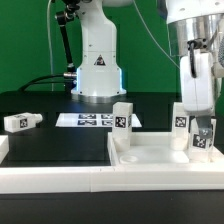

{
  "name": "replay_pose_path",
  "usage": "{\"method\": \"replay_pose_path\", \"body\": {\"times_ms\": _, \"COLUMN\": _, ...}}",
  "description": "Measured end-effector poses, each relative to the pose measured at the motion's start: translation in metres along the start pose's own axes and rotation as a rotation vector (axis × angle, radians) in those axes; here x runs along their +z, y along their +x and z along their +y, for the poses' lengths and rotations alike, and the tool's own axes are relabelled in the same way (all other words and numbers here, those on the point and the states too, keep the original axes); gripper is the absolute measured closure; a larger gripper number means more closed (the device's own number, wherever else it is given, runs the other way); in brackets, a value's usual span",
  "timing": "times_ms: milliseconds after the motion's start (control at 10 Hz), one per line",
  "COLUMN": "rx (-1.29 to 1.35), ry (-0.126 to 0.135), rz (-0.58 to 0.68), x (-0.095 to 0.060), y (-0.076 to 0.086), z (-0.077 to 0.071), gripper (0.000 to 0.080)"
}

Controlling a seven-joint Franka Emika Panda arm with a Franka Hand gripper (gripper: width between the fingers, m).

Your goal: Assemble square table

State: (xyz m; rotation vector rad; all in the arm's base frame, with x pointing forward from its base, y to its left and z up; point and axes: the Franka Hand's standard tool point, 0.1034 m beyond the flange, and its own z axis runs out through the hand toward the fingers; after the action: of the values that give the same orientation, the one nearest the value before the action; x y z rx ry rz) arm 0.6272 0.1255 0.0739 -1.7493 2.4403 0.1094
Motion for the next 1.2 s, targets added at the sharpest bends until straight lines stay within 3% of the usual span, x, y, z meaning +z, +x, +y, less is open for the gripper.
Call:
{"method": "replay_pose_path", "body": {"times_ms": 100, "rx": -0.093, "ry": -0.027, "rz": 0.023, "x": -0.0022, "y": -0.0009, "z": -0.0049, "gripper": 0.0212}}
{"method": "replay_pose_path", "body": {"times_ms": 200, "rx": -0.154, "ry": -0.02, "rz": 0.022, "x": -0.0025, "y": -0.0029, "z": -0.0077, "gripper": 0.0162}}
{"method": "replay_pose_path", "body": {"times_ms": 300, "rx": -0.193, "ry": 0.004, "rz": 0.017, "x": 0.0, "y": -0.0032, "z": -0.0078, "gripper": 0.0153}}
{"method": "replay_pose_path", "body": {"times_ms": 600, "rx": -0.412, "ry": 0.001, "rz": 0.023, "x": 0.0008, "y": -0.0012, "z": -0.0077, "gripper": 0.0151}}
{"method": "replay_pose_path", "body": {"times_ms": 800, "rx": -0.675, "ry": -0.022, "rz": 0.064, "x": 0.0001, "y": 0.0032, "z": -0.0079, "gripper": 0.0151}}
{"method": "replay_pose_path", "body": {"times_ms": 1200, "rx": -1.004, "ry": -0.039, "rz": 0.097, "x": -0.0004, "y": 0.0047, "z": -0.009, "gripper": 0.0151}}
